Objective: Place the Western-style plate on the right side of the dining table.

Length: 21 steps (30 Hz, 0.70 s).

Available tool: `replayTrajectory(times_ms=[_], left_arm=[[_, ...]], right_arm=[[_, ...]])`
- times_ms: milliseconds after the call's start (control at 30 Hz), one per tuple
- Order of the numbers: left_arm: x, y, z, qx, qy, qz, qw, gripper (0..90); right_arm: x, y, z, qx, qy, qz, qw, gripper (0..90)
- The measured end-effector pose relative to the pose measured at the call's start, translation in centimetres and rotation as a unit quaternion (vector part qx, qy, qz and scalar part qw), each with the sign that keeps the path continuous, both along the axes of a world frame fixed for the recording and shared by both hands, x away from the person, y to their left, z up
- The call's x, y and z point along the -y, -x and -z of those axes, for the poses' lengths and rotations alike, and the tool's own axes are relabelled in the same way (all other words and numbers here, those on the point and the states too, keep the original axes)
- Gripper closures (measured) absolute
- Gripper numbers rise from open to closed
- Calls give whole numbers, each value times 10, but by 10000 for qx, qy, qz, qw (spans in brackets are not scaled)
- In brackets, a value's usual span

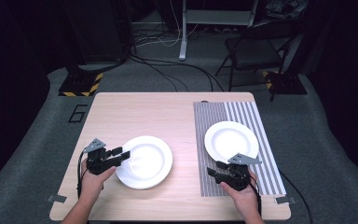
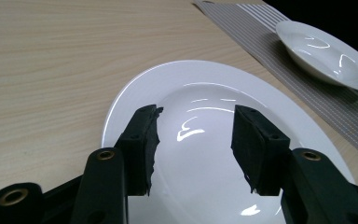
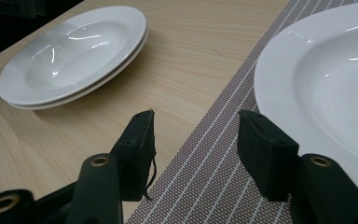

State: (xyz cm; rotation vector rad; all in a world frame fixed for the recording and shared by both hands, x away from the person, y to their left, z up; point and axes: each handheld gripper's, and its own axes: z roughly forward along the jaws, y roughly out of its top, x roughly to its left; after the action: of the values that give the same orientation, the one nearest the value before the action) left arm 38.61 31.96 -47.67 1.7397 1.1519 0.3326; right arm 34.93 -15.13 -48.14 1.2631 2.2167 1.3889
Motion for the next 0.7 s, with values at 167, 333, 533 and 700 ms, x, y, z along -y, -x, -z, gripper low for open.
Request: replayTrajectory(times_ms=[167, 333, 533, 700], left_arm=[[-10, 2, 6, -17, -17, -153, 9999, 484], [-16, 1, 14, -42, -129, -282, 9995, 476], [-28, 1, 15, 42, -313, -486, 9983, 457], [-37, -1, 17, -5, -323, -627, 9975, 441]], right_arm=[[-4, 1, 6, -72, 96, -88, 9999, 461], [-8, 0, 14, -88, 146, -141, 9998, 460], [-19, 0, 21, -29, 354, -422, 9985, 455], [-27, 2, 24, 35, 449, -613, 9971, 454]])
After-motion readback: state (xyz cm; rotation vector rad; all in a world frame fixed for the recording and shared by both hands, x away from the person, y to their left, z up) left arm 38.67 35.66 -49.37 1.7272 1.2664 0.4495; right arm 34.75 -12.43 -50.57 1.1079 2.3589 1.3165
